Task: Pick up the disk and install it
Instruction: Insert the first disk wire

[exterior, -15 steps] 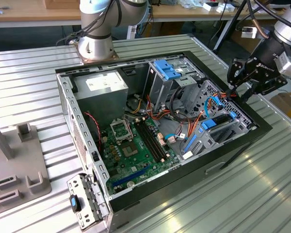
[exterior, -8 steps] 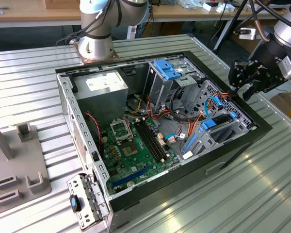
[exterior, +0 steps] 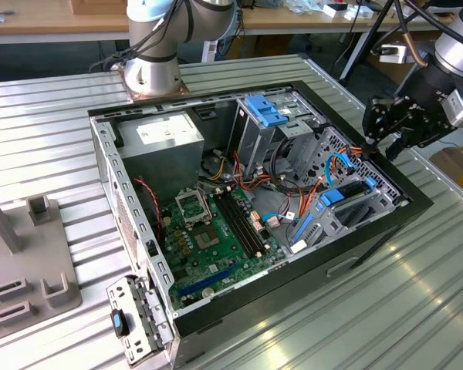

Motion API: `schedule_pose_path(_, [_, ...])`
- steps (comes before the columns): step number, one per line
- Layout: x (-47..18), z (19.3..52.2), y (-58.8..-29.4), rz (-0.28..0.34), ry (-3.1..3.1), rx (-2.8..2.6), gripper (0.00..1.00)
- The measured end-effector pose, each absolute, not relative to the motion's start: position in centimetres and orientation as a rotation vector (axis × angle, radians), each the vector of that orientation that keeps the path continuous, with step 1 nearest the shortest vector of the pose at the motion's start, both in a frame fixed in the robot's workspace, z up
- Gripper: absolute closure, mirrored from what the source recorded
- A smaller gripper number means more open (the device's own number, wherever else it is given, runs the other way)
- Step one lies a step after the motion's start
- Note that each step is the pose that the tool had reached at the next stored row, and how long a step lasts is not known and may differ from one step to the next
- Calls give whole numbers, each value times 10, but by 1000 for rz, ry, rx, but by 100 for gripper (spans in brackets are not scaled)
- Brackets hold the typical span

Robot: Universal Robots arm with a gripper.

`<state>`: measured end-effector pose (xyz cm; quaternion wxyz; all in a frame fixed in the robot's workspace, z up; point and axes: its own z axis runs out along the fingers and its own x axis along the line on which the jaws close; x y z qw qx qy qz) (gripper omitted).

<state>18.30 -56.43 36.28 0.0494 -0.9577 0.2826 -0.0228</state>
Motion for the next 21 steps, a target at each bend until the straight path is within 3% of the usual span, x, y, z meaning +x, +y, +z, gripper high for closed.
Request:
schedule_pose_path(3, [183, 363, -564, -69, 861, -2918, 49])
schedule_pose_path(5, [183, 363, -564, -69, 861, -2918, 65])
schedule_pose_path(7, [183, 363, -564, -69, 861, -2918, 66])
schedule_pose_path(8, [183, 363, -564, -69, 861, -2918, 73])
schedule_pose_path(21, [182, 365, -564, -70, 860, -2913, 73])
